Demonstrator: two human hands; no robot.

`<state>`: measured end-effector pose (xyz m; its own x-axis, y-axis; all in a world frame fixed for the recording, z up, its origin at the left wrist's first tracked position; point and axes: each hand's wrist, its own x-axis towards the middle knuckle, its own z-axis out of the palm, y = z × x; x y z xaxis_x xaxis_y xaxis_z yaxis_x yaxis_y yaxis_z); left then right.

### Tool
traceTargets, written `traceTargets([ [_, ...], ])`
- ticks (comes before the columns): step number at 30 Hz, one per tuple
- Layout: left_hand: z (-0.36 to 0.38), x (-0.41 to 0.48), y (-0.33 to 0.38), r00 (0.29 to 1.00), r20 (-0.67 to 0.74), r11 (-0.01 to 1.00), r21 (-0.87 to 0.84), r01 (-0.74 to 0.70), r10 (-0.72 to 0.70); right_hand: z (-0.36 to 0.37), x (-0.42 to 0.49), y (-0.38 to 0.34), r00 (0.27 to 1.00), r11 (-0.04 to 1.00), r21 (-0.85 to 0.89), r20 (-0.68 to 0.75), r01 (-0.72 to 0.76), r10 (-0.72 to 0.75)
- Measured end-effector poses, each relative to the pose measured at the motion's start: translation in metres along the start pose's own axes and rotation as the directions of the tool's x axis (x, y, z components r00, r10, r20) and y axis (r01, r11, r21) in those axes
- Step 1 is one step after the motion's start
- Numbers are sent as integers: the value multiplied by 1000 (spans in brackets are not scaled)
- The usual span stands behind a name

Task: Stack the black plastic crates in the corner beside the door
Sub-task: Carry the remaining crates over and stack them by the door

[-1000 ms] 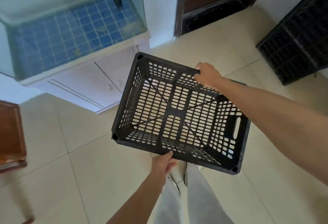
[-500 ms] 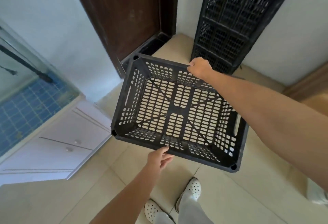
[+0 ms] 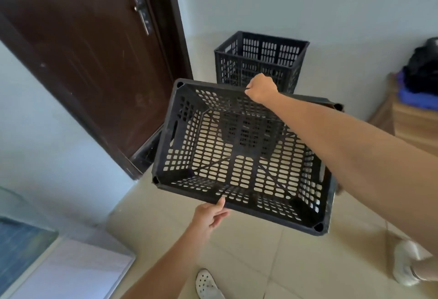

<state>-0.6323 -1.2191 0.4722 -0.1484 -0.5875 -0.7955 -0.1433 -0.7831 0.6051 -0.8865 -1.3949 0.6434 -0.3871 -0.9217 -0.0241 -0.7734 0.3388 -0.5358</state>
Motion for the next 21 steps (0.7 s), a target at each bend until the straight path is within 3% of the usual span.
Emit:
traceTargets([
  [7, 18, 49, 143, 976, 50, 977, 10, -212, 211, -77, 106, -37, 973, 997, -69, -225, 40, -55],
  [14, 47, 94, 303, 920, 127, 928, -16, -372, 371, -144, 223, -67, 885, 995, -65, -456, 72, -94],
  [21, 94, 135, 421, 868, 176, 884, -29, -466, 464, -198, 346, -67, 836, 989, -5, -534, 149, -129],
])
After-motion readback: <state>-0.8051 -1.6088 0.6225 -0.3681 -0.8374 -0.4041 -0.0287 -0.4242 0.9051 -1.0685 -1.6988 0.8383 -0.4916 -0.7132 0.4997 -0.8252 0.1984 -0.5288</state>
